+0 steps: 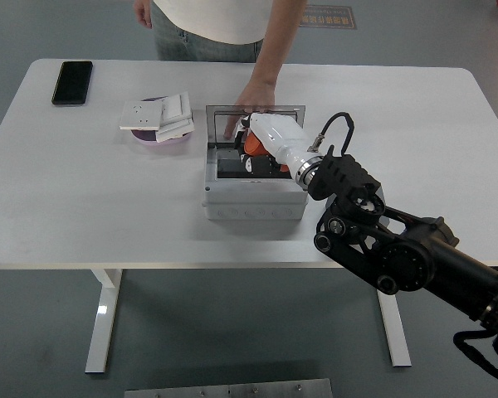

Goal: Fetch the battery,place it into the box,close the lid of the box

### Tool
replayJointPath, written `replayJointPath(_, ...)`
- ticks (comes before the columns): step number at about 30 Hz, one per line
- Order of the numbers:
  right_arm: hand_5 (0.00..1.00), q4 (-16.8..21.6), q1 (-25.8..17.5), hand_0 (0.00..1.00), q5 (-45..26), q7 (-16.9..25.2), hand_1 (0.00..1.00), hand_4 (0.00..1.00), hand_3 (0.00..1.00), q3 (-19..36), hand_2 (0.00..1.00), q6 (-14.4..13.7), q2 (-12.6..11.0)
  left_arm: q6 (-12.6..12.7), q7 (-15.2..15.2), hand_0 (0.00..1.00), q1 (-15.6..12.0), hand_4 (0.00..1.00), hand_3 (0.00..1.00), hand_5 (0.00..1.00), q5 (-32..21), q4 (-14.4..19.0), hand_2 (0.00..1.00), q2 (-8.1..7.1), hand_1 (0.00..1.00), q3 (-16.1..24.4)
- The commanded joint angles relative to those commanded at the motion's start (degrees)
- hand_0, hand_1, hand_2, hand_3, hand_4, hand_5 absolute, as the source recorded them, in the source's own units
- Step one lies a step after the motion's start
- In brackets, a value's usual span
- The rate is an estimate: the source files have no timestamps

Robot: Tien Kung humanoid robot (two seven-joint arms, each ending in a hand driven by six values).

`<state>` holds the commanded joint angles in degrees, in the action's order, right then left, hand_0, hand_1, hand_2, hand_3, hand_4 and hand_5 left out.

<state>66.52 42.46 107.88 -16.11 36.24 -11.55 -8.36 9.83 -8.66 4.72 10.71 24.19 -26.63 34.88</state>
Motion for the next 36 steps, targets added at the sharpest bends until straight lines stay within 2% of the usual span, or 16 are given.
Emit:
replayJointPath(15, 0.002, -6.29, 2.96, 0.341, -1.99, 1.99, 0.272, 0.343, 0.339, -3.35, 0.305, -1.96, 1.34, -0.04, -0.28, 0.584, -0.02, 0.770, 0.606, 0.276, 0.59, 0.03, 0.710, -0.15, 0.757, 0.26)
replayJointPath(36, 0.002, -7.67, 3.27, 0.347, -4.34, 3.25, 0.269, 0.346, 0.341, -2.98, 0.304, -2.61, 1.72, 0.04, -0.50, 0.585, 0.31, 0.769, 0.607, 0.280, 1.12, 0.05, 0.711, -0.33, 0.757, 0.50)
